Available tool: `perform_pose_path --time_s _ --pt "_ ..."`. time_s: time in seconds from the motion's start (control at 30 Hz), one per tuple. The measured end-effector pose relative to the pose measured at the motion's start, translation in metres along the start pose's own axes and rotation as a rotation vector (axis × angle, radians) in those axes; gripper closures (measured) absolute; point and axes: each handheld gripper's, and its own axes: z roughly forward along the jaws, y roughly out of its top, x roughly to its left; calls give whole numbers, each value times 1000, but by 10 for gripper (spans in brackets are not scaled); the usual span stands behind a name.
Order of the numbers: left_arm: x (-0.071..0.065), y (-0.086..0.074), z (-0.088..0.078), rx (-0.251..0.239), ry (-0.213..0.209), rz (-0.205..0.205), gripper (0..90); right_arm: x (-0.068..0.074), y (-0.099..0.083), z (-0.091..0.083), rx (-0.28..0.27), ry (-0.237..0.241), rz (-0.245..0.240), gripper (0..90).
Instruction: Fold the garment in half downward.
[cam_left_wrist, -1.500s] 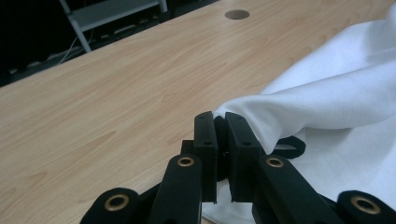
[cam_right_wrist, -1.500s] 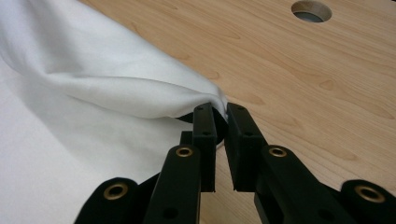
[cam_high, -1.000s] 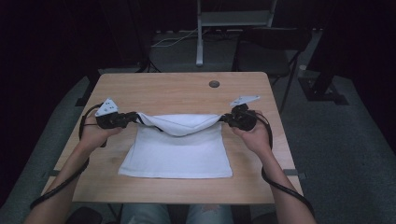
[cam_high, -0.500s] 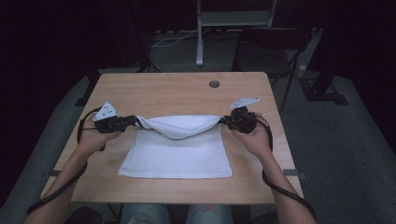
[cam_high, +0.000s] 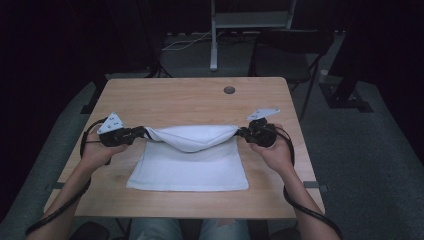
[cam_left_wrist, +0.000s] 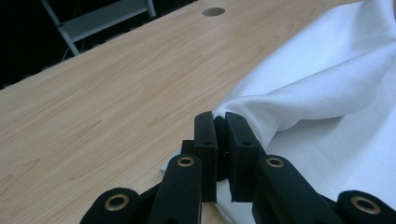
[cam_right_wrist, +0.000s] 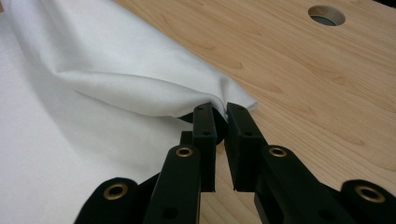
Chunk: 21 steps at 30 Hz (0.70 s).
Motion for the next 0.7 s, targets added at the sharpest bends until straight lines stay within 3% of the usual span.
perform_pose_path --time_s 0.7 --pt "-11 -7 -8 2 -5 19 845 11 -6 -9 -6 10 -25 832"
